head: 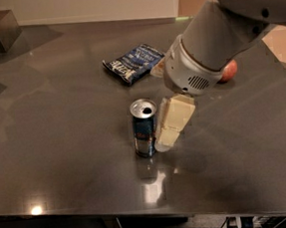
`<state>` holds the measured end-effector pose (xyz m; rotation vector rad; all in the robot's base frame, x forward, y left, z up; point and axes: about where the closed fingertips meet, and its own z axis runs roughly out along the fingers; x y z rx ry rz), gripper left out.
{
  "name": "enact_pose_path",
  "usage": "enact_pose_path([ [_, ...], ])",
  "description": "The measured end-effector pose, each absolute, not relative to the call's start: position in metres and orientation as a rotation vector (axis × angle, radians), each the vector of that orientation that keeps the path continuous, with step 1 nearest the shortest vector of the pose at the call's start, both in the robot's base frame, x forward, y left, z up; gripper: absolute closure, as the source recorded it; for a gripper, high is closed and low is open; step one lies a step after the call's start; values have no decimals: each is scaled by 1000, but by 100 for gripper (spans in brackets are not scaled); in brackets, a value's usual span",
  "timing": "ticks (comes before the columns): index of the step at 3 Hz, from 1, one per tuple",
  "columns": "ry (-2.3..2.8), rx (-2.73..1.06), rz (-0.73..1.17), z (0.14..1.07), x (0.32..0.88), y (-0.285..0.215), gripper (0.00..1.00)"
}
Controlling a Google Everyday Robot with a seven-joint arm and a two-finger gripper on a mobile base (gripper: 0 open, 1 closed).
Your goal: Pick redbull can
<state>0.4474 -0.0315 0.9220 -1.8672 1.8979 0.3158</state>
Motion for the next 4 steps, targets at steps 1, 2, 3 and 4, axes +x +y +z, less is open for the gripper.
enact_pose_path([
  [1, 1856, -1895, 343, 919, 445, -19, 0],
  [2, 1829, -1915, 370, 917, 442, -12, 16],
  [3, 1804, -1932, 396, 919, 438, -7, 40],
  [4, 1788, -1946, 410, 923, 435, -6, 62],
])
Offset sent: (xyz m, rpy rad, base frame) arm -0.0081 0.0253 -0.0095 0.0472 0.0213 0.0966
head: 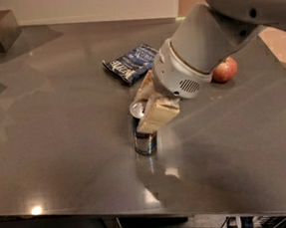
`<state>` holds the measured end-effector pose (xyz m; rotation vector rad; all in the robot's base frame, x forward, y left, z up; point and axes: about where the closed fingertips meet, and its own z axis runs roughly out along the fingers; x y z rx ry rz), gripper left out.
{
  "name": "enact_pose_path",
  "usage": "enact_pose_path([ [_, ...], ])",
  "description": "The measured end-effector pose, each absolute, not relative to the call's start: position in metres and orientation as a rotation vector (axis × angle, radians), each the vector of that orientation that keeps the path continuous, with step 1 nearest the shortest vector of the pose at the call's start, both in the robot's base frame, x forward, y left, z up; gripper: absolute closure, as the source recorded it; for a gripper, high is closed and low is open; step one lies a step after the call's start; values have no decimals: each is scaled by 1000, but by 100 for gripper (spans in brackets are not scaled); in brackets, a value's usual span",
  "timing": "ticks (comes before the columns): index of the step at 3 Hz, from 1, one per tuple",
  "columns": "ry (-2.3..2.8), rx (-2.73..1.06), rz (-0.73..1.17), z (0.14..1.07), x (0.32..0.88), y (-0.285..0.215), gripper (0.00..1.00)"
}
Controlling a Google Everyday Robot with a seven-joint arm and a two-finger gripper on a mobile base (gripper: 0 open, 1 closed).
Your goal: Pick redbull can
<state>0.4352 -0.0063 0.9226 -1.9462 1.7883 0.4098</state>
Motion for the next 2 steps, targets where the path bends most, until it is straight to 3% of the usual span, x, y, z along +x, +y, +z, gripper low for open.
enact_pose_path([
  [1, 1772, -1956, 431, 937, 433, -10, 87],
  [2, 1738, -1982, 441, 966, 431, -18, 100],
])
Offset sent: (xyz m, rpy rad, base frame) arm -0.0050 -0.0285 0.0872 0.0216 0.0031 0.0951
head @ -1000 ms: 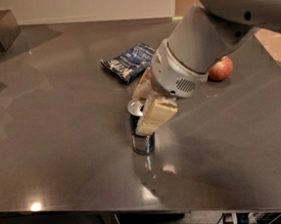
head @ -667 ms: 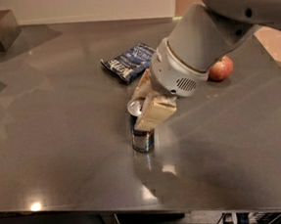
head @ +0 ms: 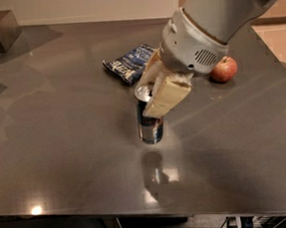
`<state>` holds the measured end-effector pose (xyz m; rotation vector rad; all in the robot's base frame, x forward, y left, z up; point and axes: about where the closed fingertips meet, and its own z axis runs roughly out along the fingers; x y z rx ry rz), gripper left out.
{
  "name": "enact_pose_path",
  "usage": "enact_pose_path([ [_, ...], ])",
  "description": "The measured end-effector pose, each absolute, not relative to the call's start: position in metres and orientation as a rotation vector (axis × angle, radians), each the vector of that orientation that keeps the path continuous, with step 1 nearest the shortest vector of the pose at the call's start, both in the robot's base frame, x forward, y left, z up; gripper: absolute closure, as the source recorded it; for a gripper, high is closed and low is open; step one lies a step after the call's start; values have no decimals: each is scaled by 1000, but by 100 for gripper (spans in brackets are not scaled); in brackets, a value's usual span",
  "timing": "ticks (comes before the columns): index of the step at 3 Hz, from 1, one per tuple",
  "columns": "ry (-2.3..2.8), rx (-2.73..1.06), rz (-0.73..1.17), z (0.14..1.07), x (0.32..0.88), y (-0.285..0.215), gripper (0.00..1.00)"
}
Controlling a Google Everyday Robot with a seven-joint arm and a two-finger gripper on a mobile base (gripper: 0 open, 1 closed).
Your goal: Pick redbull can
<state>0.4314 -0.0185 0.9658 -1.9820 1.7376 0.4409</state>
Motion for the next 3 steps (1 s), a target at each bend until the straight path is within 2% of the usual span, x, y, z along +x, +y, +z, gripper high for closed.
enact_pose_path([
  [2, 1631, -2050, 442, 1037, 435, -42, 100],
  [3, 1628, -2049, 440, 1039, 435, -42, 100],
])
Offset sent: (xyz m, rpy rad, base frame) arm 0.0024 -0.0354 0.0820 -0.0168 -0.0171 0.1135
